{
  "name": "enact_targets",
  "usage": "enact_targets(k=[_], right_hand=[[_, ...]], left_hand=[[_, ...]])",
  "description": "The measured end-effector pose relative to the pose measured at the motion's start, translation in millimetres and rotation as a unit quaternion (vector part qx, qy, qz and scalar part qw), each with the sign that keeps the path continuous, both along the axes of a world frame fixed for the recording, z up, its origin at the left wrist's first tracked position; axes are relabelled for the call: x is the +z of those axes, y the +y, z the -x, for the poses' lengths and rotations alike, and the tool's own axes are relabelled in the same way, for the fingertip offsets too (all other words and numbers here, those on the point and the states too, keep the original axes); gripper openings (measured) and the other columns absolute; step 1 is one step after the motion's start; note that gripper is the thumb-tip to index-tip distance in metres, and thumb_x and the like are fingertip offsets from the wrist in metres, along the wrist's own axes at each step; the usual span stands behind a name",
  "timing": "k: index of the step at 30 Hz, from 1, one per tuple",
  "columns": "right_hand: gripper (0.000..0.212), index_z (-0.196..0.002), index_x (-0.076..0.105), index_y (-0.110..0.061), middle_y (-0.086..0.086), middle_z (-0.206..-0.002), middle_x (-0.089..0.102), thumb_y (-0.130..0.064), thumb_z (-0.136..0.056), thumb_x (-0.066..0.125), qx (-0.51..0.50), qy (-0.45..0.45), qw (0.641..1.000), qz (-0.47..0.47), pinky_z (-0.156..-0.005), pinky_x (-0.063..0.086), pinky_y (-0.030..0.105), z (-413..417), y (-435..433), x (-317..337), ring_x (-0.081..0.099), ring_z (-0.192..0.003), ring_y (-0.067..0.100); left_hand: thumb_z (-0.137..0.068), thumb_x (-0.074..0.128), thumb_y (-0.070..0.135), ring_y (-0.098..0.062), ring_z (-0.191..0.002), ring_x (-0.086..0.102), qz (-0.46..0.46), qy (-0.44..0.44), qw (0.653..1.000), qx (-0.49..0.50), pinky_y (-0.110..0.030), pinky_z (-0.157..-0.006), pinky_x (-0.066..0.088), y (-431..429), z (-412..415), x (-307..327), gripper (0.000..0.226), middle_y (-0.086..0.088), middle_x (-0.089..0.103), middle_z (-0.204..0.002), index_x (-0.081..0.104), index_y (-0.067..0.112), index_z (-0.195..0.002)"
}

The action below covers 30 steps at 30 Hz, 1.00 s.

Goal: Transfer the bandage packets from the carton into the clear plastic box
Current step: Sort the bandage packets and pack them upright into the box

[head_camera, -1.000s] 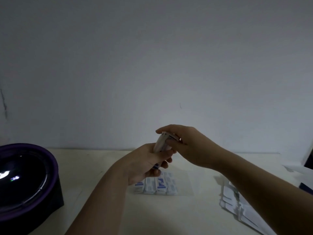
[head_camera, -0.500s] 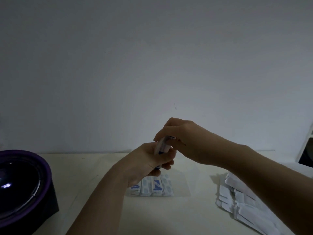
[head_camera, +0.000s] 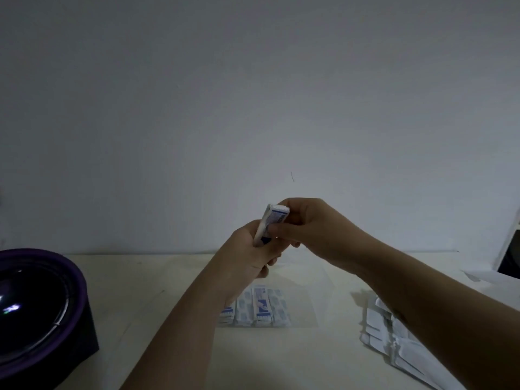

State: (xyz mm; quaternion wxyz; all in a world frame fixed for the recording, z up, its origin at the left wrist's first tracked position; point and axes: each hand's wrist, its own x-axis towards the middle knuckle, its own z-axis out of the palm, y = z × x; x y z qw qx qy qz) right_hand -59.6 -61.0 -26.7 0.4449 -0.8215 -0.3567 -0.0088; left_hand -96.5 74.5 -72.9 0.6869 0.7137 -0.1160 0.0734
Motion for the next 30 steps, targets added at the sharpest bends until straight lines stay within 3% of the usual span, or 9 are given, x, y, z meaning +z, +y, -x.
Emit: enact_targets(k=[2, 4, 6, 10, 15, 19, 23, 27, 30], right_hand=[[0.005, -0.084, 0.064, -0.016, -0.004, -0.067, 0.062, -0.013, -0.087, 0.063, -0.040, -0.020, 0.999, -0.005, -0.055, 0.043, 0.014, -10.2, 0.4, 1.6, 0.051, -0.057, 0.005], [0.005, -0.084, 0.060, -0.014, -0.003, -0.071, 0.061, -0.011, -0.087, 0.063, -0.103, -0.054, 0.993, 0.037, -0.056, 0.044, 0.016, -29.2, -2.3, -0.9, 0.055, -0.062, 0.009], [0.006, -0.086, 0.057, -0.013, 0.000, -0.077, 0.060, -0.009, -0.086, 0.062, -0.140, -0.070, 0.979, 0.129, -0.057, 0.043, 0.018, -48.0, -3.8, -8.7, 0.058, -0.070, 0.015], [0.023, -0.110, 0.055, -0.006, 0.010, -0.105, 0.060, -0.007, -0.087, 0.060, -0.136, -0.018, 0.936, 0.324, -0.060, 0.048, 0.019, -65.8, 6.8, -32.3, 0.057, -0.082, 0.017], [0.029, -0.118, 0.052, 0.001, 0.019, -0.100, 0.064, 0.001, -0.089, 0.052, -0.144, 0.086, 0.875, 0.455, -0.061, 0.052, 0.024, -71.3, 23.3, -51.9, 0.062, -0.073, 0.021], [0.026, -0.115, 0.057, 0.002, 0.004, -0.075, 0.051, -0.008, -0.092, 0.049, -0.141, 0.046, 0.825, 0.545, -0.068, 0.047, 0.025, -67.1, 27.5, -57.2, 0.054, -0.083, 0.020], [0.032, -0.118, 0.058, 0.001, 0.008, -0.098, 0.056, -0.018, -0.096, 0.044, -0.137, 0.029, 0.794, 0.591, -0.082, 0.045, 0.028, -67.1, 31.2, -68.3, 0.053, -0.087, 0.020], [0.034, -0.128, 0.049, 0.001, 0.014, -0.129, 0.054, -0.014, -0.098, 0.044, -0.159, 0.014, 0.809, 0.566, -0.093, 0.044, 0.030, -64.1, 33.1, -75.0, 0.056, -0.113, 0.025], [0.035, -0.129, 0.048, -0.001, 0.013, -0.131, 0.053, -0.015, -0.097, 0.046, -0.167, -0.007, 0.809, 0.564, -0.093, 0.043, 0.029, -67.5, 32.0, -81.2, 0.054, -0.118, 0.025]], left_hand=[[-0.089, 0.061, 0.023, -0.004, -0.071, 0.059, -0.059, -0.003, 0.997, 0.054, -0.017, -0.058, 0.048, 3.3, -4.6, -2.7, 0.025, 0.006, 0.061, -0.085, 0.053, 0.019, -0.112], [-0.088, 0.062, 0.032, -0.003, -0.088, 0.059, -0.203, -0.008, 0.972, 0.117, -0.016, -0.061, 0.047, 10.2, -7.5, -10.5, 0.036, 0.011, 0.058, -0.102, 0.046, 0.028, -0.121], [-0.089, 0.060, 0.034, -0.002, -0.093, 0.056, -0.336, 0.003, 0.934, 0.121, -0.018, -0.067, 0.047, 18.7, -7.3, -19.3, 0.036, 0.014, 0.056, -0.105, 0.050, 0.028, -0.122], [-0.087, 0.062, 0.035, -0.010, -0.108, 0.055, -0.490, 0.079, 0.867, 0.057, -0.034, -0.099, 0.042, 26.4, -9.4, -29.0, 0.033, 0.009, 0.059, -0.117, 0.057, 0.027, -0.119], [-0.093, 0.053, 0.017, -0.018, -0.107, 0.058, -0.505, 0.087, 0.857, 0.056, -0.020, -0.082, 0.041, 25.7, -13.2, -31.9, 0.028, -0.004, 0.062, -0.121, 0.062, 0.015, -0.119], [-0.093, 0.052, 0.012, -0.018, -0.107, 0.059, -0.504, 0.092, 0.856, 0.065, -0.018, -0.074, 0.038, 28.8, -14.0, -34.9, 0.027, -0.005, 0.062, -0.121, 0.063, 0.014, -0.118], [-0.092, 0.054, 0.011, -0.019, -0.107, 0.059, -0.499, 0.096, 0.859, 0.055, -0.020, -0.077, 0.040, 30.6, -14.5, -36.7, 0.027, -0.006, 0.063, -0.120, 0.065, 0.013, -0.116], [-0.091, 0.053, 0.009, -0.022, -0.106, 0.060, -0.494, 0.094, 0.863, 0.048, -0.023, -0.079, 0.044, 30.9, -14.5, -36.9, 0.029, -0.009, 0.064, -0.117, 0.064, 0.010, -0.118], [-0.091, 0.053, 0.009, -0.022, -0.106, 0.060, -0.497, 0.092, 0.861, 0.048, -0.021, -0.074, 0.041, 30.3, -14.1, -37.0, 0.029, -0.009, 0.064, -0.117, 0.064, 0.010, -0.118]])
